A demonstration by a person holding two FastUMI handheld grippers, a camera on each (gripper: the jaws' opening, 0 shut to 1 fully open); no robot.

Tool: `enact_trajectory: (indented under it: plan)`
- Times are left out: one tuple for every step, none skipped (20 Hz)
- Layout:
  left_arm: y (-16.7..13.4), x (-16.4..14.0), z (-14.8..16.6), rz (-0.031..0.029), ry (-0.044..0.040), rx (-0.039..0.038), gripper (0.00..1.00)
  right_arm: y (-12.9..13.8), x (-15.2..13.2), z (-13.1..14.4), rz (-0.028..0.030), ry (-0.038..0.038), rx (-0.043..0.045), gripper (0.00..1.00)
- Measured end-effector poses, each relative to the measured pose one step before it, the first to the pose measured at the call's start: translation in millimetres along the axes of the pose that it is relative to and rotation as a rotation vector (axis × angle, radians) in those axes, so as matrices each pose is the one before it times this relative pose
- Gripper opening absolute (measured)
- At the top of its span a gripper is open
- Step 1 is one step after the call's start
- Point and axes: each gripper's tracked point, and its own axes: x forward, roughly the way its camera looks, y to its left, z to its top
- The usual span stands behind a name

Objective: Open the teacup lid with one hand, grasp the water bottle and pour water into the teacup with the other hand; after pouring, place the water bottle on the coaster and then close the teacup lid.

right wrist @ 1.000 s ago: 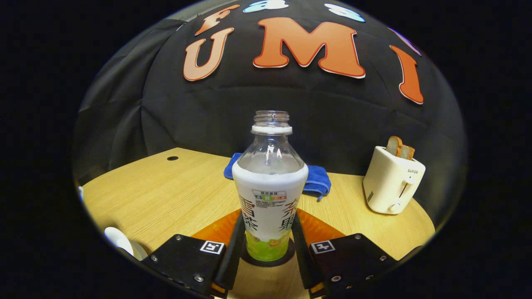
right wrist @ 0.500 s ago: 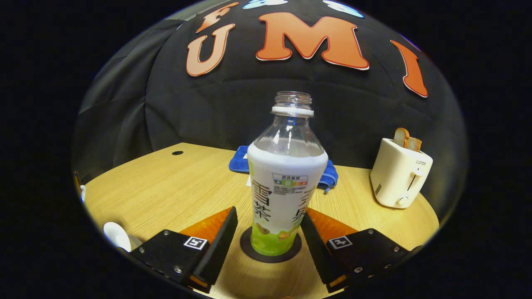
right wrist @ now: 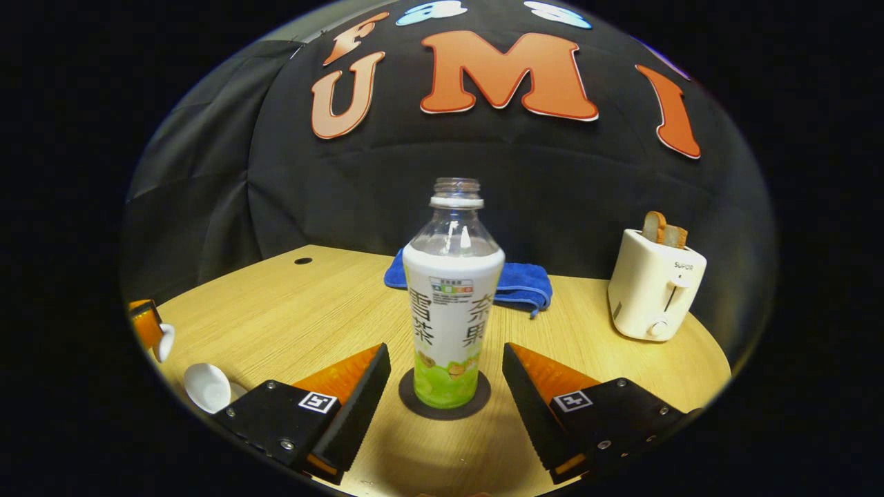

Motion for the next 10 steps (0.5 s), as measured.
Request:
enact_trajectory:
  plan:
    - [-6.44,1.90,-4.14,-0.01259,0.00967,0.00107,0.32,-2.72,-5.92,1.92,0.00119,-0.00819,0.01125,0.98]
    - [-4.30,2.49,-2.87,-0.00989,0.00918,-0.00032,0.32,-2.98,-5.95,1.53,0.00058,-0.00521,0.01051,0.98]
    - [-4.58,2.76,-4.97,-0.00866,0.01082,0.00154,0.32,-3.04,-5.91,1.36,-0.00149,-0.00869,0.00857,0.98]
    - [-2.60,1.09,-2.23,-0.00361,0.00596,0.00291,0.31,-2.85,-4.43,2.05,-0.00354,-0.00738,0.00404,0.98]
    - [-3.39,1.51,-1.83,-0.00649,0.00832,0.00549,0.33,-3.42,-5.45,2.20,-0.00252,-0.00949,0.00251,0.98]
    - [-1.45,2.71,-3.55,0.00124,0.00926,0.00556,0.33,-1.97,-4.62,1.70,-0.00327,-0.00629,0.00399,0.98]
    - [-1.29,2.09,-3.18,-0.00354,0.01119,0.00019,0.33,-2.47,-4.32,0.35,0.00080,-0.00497,0.00650,0.98]
    - [-3.37,1.85,-4.05,-0.00736,0.01712,-0.00037,0.31,-0.03,-4.08,1.46,0.00594,-0.00348,0.00443,0.98]
    - [-1.83,0.37,-3.22,-0.00277,0.01007,0.00170,0.33,-0.43,-3.64,-0.28,0.00209,-0.00183,0.00045,0.98]
    - [-0.40,1.59,-1.55,0.00130,0.00567,0.00766,0.33,-1.24,-4.03,0.82,0.00020,-0.00423,-0.00238,0.98]
